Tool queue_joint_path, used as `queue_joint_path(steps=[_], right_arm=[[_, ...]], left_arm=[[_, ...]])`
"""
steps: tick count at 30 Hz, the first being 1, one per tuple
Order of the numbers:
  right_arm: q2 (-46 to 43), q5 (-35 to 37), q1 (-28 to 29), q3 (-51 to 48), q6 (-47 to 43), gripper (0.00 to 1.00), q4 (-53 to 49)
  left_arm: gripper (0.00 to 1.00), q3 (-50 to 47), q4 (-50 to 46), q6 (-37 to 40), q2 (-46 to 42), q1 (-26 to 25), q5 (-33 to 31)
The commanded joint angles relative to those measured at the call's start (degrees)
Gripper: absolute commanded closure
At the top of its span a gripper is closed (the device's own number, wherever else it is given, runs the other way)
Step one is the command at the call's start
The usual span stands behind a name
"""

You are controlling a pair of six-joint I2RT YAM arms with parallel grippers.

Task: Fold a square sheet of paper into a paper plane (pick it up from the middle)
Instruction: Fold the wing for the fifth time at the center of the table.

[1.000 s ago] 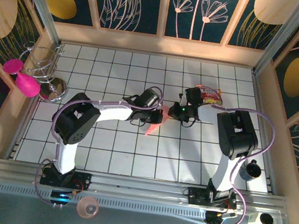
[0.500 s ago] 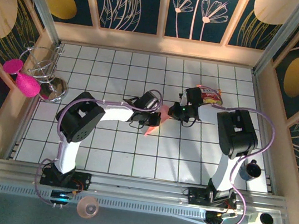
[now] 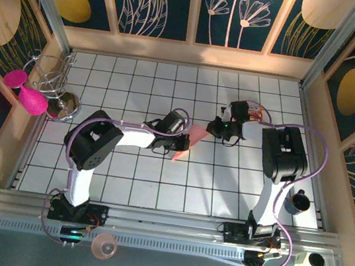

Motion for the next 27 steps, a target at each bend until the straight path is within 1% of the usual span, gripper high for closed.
queue_joint_path(steps=[1,8,13,16,19,21,22,24,27], right_arm=[[1.45,8.33,-2.39,1.28,-1.53,0.95,2.49],[-0.16,7.19,-2.43,1.35,-0.98,0.94,4.25],[-4.28,6.98,-2.08,0.58,-1.00,0.94,4.50],[-7.98,6.94,-0.86,-0.03,-1.41,0.93,3.60],[-11.23,8.02,0.56,-0.64,-0.80,0.92,1.65],[-13.54,8.72,1.17,-1.77,0.68,0.88,0.29],[-14.58,9.28,1.58,-2.22,1.31,0.86,-0.51],[-16.69,10.60,2.45,-2.98,2.93,0.80,-2.63],[-17.94,13.56,4.38,-2.26,5.43,0.70,-8.19]], left_arm=[[1.00,-3.37,-12.35,-0.40,1.86,0.23,-0.84],[1.00,-2.71,-11.07,-0.35,1.72,0.48,0.14],[0.97,-1.44,-10.16,-0.66,1.42,0.54,1.39],[0.94,0.39,-9.40,-0.62,0.16,0.61,2.15],[0.87,2.63,-6.93,-1.14,-2.06,1.00,3.99],[0.81,3.53,-4.66,-1.96,-4.42,1.48,4.72],[0.78,3.63,-3.70,-2.19,-5.56,1.70,4.78],[0.68,2.96,-2.14,-2.50,-8.16,2.43,4.13],[0.57,-0.27,0.13,-2.69,-12.33,4.23,2.10]])
